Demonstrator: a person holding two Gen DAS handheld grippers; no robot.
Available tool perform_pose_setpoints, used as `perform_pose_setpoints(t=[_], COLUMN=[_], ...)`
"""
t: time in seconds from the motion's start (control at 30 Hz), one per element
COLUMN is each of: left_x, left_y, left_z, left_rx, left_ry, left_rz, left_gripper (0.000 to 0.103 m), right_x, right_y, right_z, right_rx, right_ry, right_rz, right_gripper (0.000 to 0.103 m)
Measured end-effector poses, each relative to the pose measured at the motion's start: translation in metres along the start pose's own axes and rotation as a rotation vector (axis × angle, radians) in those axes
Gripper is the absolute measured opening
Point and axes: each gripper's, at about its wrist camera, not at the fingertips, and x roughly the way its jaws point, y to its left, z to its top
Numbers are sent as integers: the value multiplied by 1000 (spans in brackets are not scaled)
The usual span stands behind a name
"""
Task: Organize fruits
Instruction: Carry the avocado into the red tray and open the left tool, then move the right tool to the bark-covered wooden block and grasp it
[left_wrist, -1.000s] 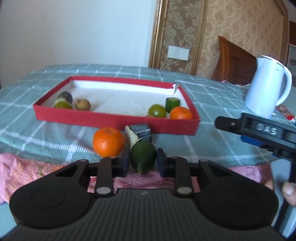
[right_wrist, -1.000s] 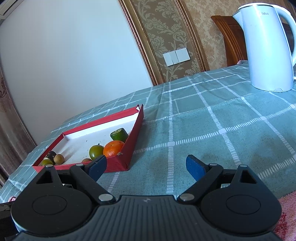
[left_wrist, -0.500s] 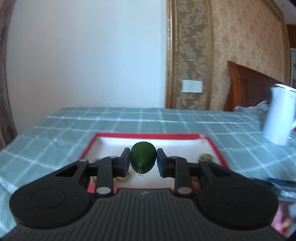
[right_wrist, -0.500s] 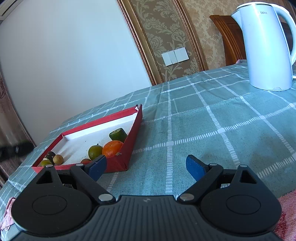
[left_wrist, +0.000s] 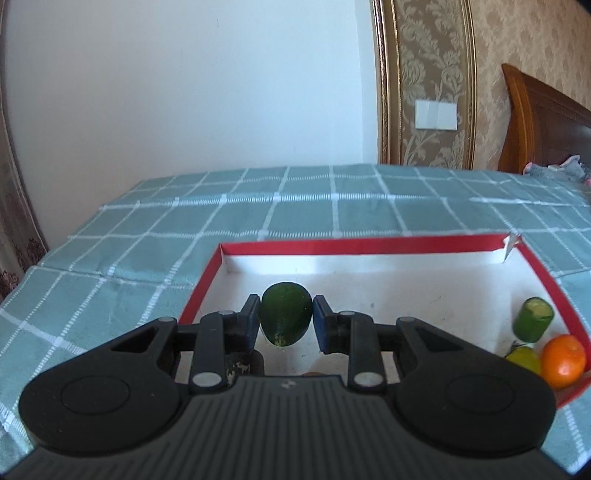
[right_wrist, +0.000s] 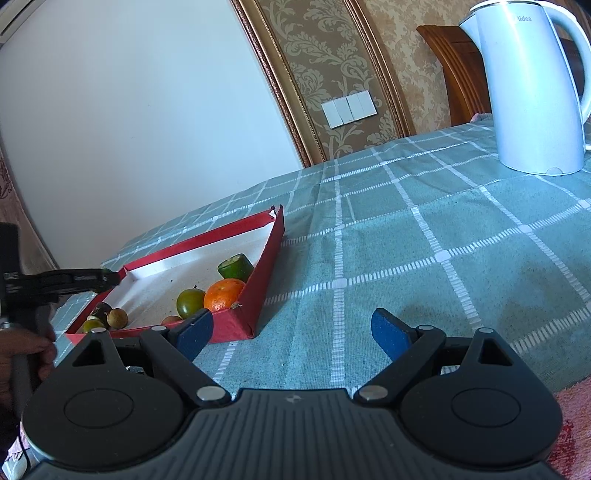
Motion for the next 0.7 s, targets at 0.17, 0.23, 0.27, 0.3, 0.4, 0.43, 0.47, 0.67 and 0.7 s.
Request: perform_pose_setpoints(t=[0.17,0.23,0.27,0.3,0.4,0.43,0.47,0.67,0.7], left_x=[5,-2,-7,-13,-38,-47,-55,-96,-100], left_y=[1,3,5,6,14,18,22,42,45], left_z=[-5,-7,-8,-10,-16,-19,-23,-53,-59], left_rx=[-12,-23,-29,-32,-46,-55,-63,-71,-76], left_ry=[8,-11,-16,-25,-62,-68,-71,-66,-69], left_rz=[20,27,25,21,14,5,-7,-31,-29], left_gripper=[42,62,67,80,100,103,103,103,103], right_x=[1,1,2,2,2,2,2,0,-1], right_y=[0,0,0,0,0,0,0,3,5], right_z=[0,0,0,0,1,1,1,0,0], right_rx=[1,4,5,7,10,10,10,-15,-30], right_ry=[6,7,7,7,9,9,7,2,-1], right_rz=[0,-2,-3,-3,-7,-8,-9,-13,-11], right_gripper=[93,93,93,93,93,93,93,93,93])
